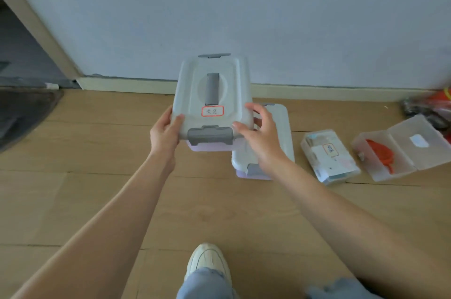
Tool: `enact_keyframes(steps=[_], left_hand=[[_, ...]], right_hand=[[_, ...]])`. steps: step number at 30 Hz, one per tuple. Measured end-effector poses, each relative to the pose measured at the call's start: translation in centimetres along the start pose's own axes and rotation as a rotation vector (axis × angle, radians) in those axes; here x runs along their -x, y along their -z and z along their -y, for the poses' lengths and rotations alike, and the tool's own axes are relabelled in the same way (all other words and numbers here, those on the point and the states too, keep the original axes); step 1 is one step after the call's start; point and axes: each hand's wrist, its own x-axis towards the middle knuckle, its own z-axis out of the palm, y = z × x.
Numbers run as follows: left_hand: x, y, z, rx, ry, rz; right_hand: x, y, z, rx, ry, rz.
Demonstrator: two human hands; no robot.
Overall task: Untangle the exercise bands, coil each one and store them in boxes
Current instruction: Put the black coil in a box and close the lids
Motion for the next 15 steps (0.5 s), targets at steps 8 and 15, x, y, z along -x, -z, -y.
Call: enact_keyframes(steps=[8, 15], left_hand=[[4.4, -8.7, 2.5, -0.129, 0.074, 0.355], [5.8, -9.9, 3.4, -0.236, 0.038, 0.202]], right_hand=[[0.6, 10.1, -2.1, -0.022, -0.142, -0.178], [0.0, 12.1, -3.2, 0.035, -0.166, -0.086]])
